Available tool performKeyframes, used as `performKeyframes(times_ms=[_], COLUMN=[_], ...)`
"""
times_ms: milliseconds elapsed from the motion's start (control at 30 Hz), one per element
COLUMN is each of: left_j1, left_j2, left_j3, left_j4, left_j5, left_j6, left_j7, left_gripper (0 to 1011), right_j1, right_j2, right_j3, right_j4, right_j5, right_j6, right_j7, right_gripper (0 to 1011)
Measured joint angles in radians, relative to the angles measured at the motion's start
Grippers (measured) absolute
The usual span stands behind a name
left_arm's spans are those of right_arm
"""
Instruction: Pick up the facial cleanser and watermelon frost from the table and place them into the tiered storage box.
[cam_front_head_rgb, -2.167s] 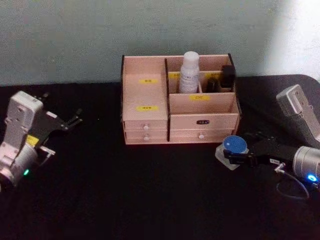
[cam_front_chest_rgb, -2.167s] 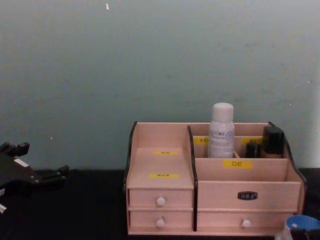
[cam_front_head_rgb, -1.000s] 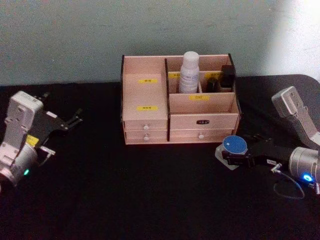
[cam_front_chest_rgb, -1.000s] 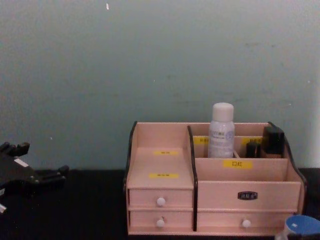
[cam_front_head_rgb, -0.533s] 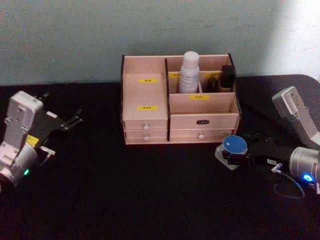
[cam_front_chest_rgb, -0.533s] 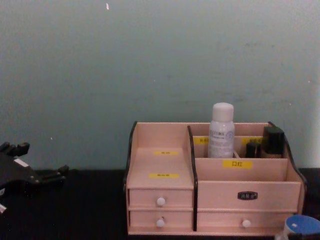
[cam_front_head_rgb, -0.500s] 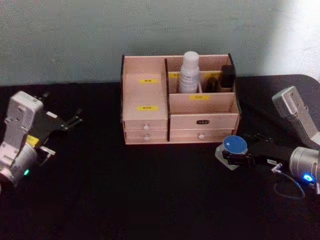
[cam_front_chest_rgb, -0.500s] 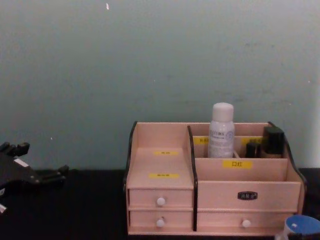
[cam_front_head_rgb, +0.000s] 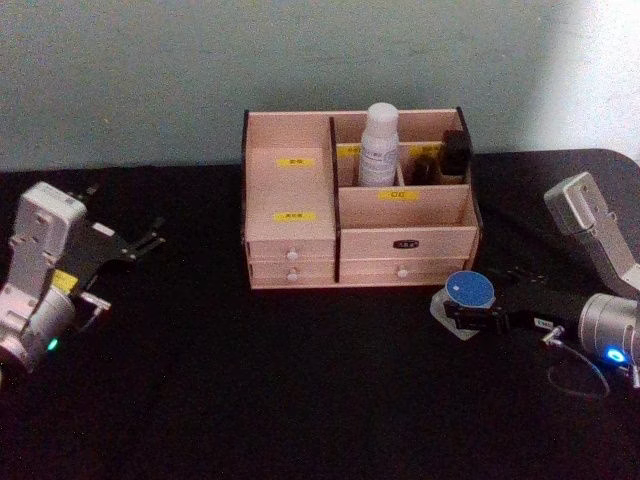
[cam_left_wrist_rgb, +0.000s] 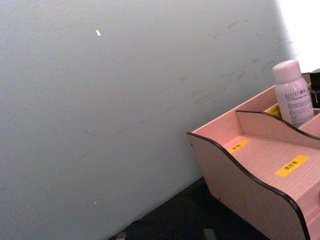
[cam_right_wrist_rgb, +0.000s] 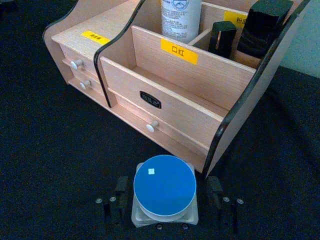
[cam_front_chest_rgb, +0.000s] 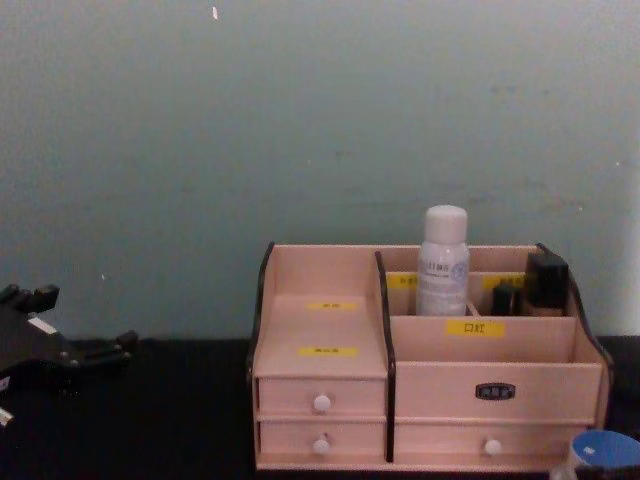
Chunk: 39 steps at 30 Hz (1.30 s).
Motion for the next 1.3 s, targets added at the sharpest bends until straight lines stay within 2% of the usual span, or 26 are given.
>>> performKeyframes(times_ms=[200, 333, 567, 633, 1300], left_j1=[0.0, 0.0, 0.0, 0.0, 0.0], left_j2=[0.0, 0.0, 0.0, 0.0, 0.0], left_j3=[0.0, 0.0, 0.0, 0.0, 0.0], left_j4=[0.0, 0.0, 0.0, 0.0, 0.0], left_j5=[0.0, 0.0, 0.0, 0.0, 0.0], left_j6=[0.0, 0.0, 0.0, 0.0, 0.0], left_j7=[0.0, 0.0, 0.0, 0.0, 0.0], left_gripper=[1001, 1001, 1001, 1001, 1001], right_j1=[0.0, 0.0, 0.0, 0.0, 0.0], right_j2=[0.0, 0.0, 0.0, 0.0, 0.0], right_j3=[0.0, 0.0, 0.0, 0.0, 0.0], right_j4=[0.0, 0.0, 0.0, 0.0, 0.0], right_j5=[0.0, 0.0, 0.001, 0.001, 0.001], right_j6=[0.0, 0.0, 0.0, 0.0, 0.0], right_j7=[0.0, 0.0, 0.0, 0.0, 0.0], right_gripper=[1004, 941, 750, 728, 723])
